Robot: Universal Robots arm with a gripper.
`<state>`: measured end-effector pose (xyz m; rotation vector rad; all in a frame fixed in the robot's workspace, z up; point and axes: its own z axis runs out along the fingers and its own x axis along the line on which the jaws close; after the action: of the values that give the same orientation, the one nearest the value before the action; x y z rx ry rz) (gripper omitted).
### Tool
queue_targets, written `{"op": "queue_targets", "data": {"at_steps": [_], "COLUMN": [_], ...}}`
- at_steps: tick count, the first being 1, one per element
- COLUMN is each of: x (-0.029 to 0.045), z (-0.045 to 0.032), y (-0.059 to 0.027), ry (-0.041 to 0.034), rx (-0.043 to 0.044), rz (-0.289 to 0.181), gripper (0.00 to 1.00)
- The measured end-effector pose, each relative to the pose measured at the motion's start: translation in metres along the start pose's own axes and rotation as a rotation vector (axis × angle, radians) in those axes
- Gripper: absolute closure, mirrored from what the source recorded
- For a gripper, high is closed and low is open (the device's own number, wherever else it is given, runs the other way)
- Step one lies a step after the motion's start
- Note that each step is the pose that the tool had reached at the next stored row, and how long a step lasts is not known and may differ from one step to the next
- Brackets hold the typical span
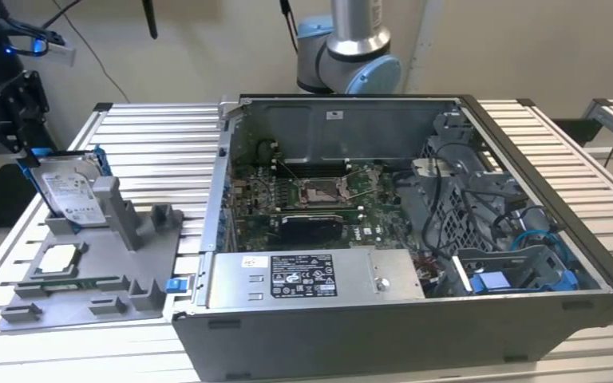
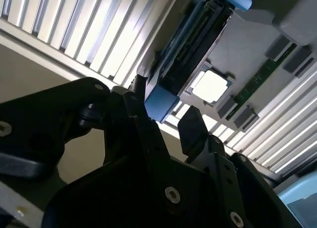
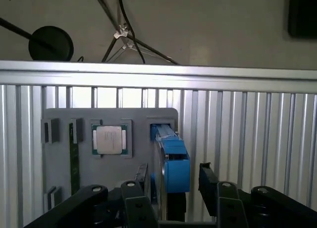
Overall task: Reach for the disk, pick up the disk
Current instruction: 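Pick up the disk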
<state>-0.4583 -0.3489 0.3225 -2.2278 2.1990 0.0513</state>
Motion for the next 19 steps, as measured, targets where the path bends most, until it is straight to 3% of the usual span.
{"op": "queue_targets", "data": {"at_steps": [19], "x": [0.0014], "z": [0.0344], "y": [-0.0081], "ry": [0.0004], "rx": [-0.0005], "rz": [-0.019], "gripper": [0.0]}}
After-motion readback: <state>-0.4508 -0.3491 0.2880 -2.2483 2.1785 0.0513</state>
